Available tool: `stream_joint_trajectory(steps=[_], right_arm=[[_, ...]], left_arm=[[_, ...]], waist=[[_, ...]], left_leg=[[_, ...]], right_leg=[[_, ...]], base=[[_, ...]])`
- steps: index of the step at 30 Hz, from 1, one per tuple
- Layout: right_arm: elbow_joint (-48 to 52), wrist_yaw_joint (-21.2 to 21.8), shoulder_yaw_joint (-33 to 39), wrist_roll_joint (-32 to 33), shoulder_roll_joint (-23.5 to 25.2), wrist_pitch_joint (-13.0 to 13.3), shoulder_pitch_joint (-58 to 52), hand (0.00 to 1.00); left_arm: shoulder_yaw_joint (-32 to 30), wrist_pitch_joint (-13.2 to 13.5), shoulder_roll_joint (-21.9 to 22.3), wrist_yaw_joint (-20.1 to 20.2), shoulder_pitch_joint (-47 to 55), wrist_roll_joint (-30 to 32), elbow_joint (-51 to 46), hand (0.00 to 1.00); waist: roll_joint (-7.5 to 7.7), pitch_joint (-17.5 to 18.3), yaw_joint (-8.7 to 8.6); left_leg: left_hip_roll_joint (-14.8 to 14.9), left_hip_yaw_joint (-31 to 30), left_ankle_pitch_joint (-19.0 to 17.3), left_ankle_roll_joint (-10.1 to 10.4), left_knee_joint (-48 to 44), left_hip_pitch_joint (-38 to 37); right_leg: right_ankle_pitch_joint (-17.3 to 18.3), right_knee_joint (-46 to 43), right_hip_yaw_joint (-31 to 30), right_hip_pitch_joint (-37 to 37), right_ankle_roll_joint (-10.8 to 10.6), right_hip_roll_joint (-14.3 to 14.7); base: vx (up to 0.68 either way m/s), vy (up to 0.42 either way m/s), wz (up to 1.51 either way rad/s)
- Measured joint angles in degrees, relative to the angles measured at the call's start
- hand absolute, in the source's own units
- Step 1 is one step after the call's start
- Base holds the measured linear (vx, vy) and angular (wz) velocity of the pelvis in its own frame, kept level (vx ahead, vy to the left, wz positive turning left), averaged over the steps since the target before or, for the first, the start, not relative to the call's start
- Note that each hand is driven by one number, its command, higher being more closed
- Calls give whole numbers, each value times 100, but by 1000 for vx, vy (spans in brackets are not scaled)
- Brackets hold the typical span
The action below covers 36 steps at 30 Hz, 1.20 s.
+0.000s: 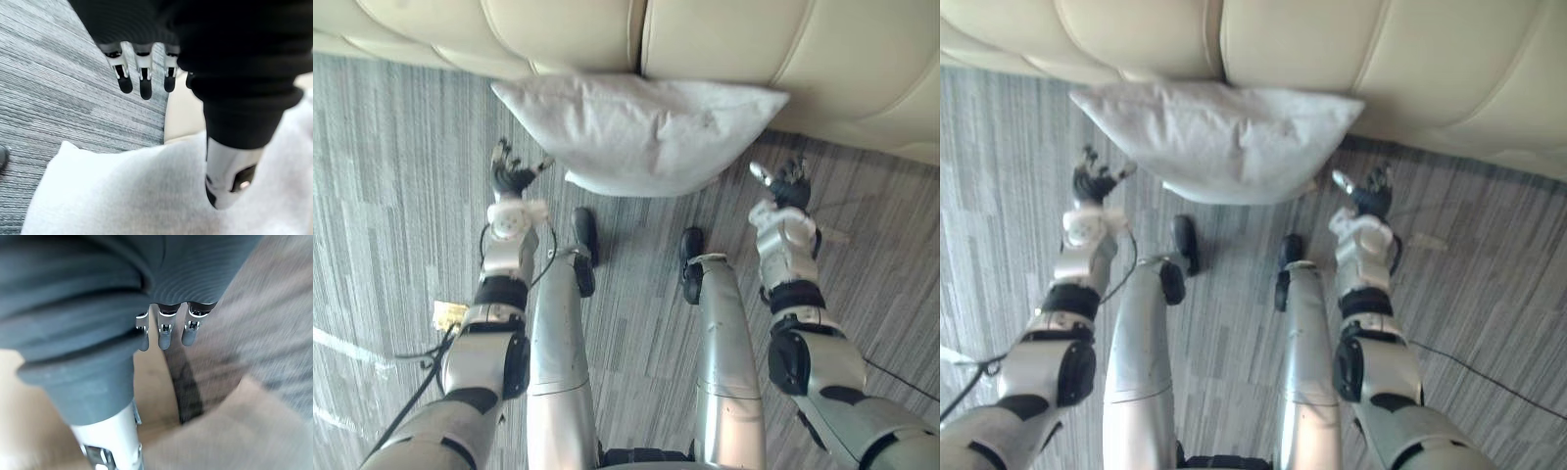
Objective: Pick up cushions and gather them together orderly.
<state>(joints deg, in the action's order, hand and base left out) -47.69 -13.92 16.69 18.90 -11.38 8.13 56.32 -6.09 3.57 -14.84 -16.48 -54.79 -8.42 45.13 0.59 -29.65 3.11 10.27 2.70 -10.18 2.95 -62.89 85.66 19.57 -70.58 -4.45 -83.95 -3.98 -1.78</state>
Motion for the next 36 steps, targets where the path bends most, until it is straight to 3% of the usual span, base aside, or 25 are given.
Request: stream_joint_trajectory(steps=[1,2,8,13,18,22,24,29,36], right_arm=[[25,-49,-178,26,21,39,186,100],[72,-88,-305,28,24,40,262,100],[200,-300,-873,-31,47,45,351,100],[531,-353,-1217,-28,30,24,208,100],[1609,-352,-1479,-33,57,61,-753,100],[2594,-352,-1481,-49,252,392,-1968,100],[2950,-351,-1480,-59,293,482,-2404,100],[3935,-257,-1489,-78,556,546,-4035,100],[5397,204,-1756,-95,573,740,-6417,100]], left_arm=[[138,-1,5,-72,-148,1,-70,0],[216,0,21,-132,-225,-1,-149,100],[584,-5,-6,-592,-326,-7,-378,100],[765,-9,-74,-723,-246,-68,-593,100],[1075,-4,-70,-840,399,-61,-1249,100],[1419,270,153,-845,1410,-59,-2010,100],[1532,340,288,-845,1764,-60,-2244,100],[1951,357,597,-824,3345,-61,-3158,100],[2230,712,752,-399,5502,-79,-4349,100]], waist=[[-3,-30,-7],[-1,-47,-11],[-1,-50,-38],[0,-49,-99],[10,-36,-108],[25,474,-118],[24,488,-127],[54,539,-180],[240,1547,-238]], left_leg=[[1,-15,-26,1,-67,119],[0,-22,-33,6,-102,173],[-19,-36,-79,23,-122,221],[-60,-10,-26,64,15,99],[-5,-19,-27,72,304,-667],[18,-18,-1,130,921,-1306],[11,7,63,156,1245,-1713],[-73,229,169,262,2272,-3667],[-106,639,220,346,3717,-6086]], right_leg=[[23,-70,-6,-114,26,-3],[40,-111,-4,-166,41,-6],[76,-143,10,-212,62,-21],[68,-47,22,-110,68,-48],[70,325,96,697,71,-12],[21,971,210,1336,144,-12],[-27,1270,241,1732,176,-13],[-100,2169,259,3545,245,-69],[-153,3545,181,5777,227,-91]], base=[[-29,-2,4],[-36,2,4],[-11,3,1],[-4,5,3],[39,4,-6],[60,-5,-4],[112,-23,2],[162,-41,-2],[214,-13,-16]])
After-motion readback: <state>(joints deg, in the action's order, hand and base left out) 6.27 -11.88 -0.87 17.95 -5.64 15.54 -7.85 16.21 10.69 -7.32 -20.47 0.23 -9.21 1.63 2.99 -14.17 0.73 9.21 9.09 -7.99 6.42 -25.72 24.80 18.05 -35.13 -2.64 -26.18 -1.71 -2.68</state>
